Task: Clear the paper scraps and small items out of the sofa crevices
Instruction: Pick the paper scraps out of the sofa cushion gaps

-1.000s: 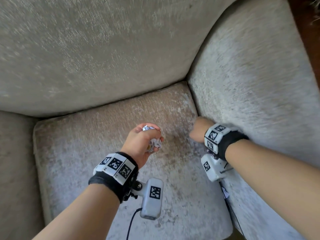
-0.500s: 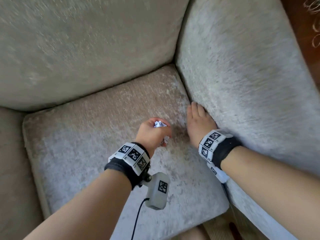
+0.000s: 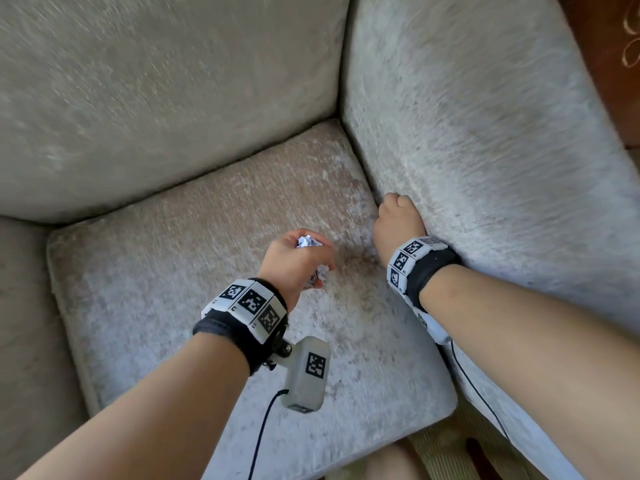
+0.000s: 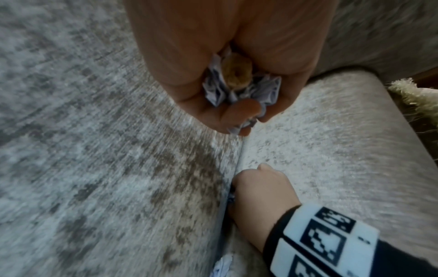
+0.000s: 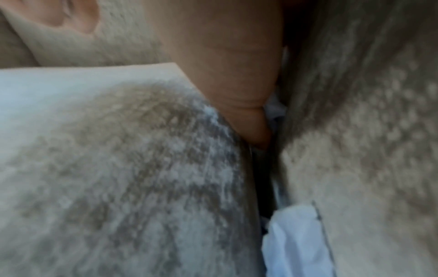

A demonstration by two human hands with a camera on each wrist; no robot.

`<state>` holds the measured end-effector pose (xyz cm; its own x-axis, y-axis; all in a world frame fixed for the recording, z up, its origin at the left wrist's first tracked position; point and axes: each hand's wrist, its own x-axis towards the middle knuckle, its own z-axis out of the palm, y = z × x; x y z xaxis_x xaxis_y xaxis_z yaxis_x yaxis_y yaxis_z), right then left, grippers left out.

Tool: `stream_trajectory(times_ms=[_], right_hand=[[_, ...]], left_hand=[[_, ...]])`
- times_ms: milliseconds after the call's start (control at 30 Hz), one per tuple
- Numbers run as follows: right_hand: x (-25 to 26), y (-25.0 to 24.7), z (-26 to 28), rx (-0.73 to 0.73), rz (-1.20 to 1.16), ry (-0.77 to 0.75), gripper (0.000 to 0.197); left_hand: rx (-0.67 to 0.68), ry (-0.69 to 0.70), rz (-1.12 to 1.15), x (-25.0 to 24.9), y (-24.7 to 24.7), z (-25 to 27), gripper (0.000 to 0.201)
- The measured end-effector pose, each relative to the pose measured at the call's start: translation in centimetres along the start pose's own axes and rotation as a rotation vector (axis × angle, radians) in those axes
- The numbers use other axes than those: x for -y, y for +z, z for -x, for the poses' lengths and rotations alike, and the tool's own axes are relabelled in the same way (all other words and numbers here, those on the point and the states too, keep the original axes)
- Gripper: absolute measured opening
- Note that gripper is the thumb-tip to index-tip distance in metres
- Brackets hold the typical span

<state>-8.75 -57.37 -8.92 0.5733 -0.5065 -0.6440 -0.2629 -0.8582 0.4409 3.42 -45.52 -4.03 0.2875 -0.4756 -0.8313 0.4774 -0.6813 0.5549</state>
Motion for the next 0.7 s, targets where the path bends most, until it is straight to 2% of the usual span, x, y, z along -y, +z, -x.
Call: stream_trajectory(times_ms=[200,233,300,367,467,600,700], right_hand=[[-0.2,-1.4,1.3,0.066,-0.152,0.004,0.032],[-0.3,-1.8,1.6,0.051,-0.255,0.022,0.032],[-0.6,-2.4,2.2,0.031,-0.613,0.065,0.032],[-1.1,-2.7,3.0,0.061,-0.954,0.041,0.031],[-1.7,-2.8,4.5,0.006,-1.237,0.014,0.016],[-1.3,-2.0,6.6,-0.038,-1.345,0.091,0.007],[-0.8,-0.3,8.1,-0.058,-1.385,0.169,0.01]], left_hand=[[0.0,0.015,0.014,-0.9,-0.7,0.6,0.016],[0.007,0.016,0.021,-1.1,-0.8,0.8,0.016],[0.018,0.012,0.042,-1.3,-0.9,1.3,0.016],[0.018,0.008,0.078,-1.3,-1.1,1.8,0.017],[0.027,0.008,0.113,-1.4,-1.4,2.5,0.018],[0.042,0.008,0.079,-1.3,-1.3,3.6,0.018],[0.056,0.009,0.05,-1.1,-0.4,4.6,0.018]])
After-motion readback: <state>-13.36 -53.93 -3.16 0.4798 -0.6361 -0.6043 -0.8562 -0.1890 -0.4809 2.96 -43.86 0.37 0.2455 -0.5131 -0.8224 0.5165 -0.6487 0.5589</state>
